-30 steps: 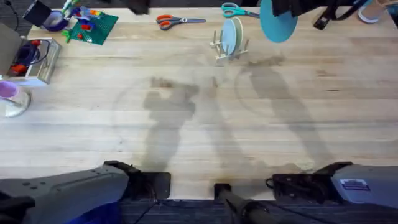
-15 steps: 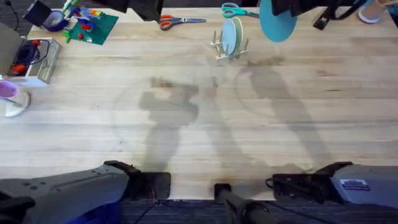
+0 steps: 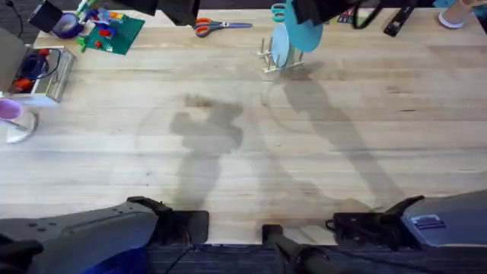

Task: Pick up the plates from the table one by one and place each into a slot on the dish rack.

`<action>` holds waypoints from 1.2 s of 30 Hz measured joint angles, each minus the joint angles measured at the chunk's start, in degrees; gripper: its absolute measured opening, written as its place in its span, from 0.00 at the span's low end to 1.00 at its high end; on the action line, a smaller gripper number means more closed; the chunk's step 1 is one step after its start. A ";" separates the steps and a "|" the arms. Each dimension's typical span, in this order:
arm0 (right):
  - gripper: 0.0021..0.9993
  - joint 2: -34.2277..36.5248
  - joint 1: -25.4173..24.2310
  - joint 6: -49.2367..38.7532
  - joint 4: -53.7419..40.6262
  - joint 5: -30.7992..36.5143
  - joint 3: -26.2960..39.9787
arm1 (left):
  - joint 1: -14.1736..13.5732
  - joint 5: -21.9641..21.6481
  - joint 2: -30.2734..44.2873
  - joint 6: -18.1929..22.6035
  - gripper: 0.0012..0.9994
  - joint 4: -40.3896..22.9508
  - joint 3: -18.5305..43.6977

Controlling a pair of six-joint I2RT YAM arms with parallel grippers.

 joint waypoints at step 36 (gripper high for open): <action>0.03 5.11 0.31 13.66 7.28 0.00 0.00 | 0.00 0.00 0.00 0.00 0.99 0.00 0.00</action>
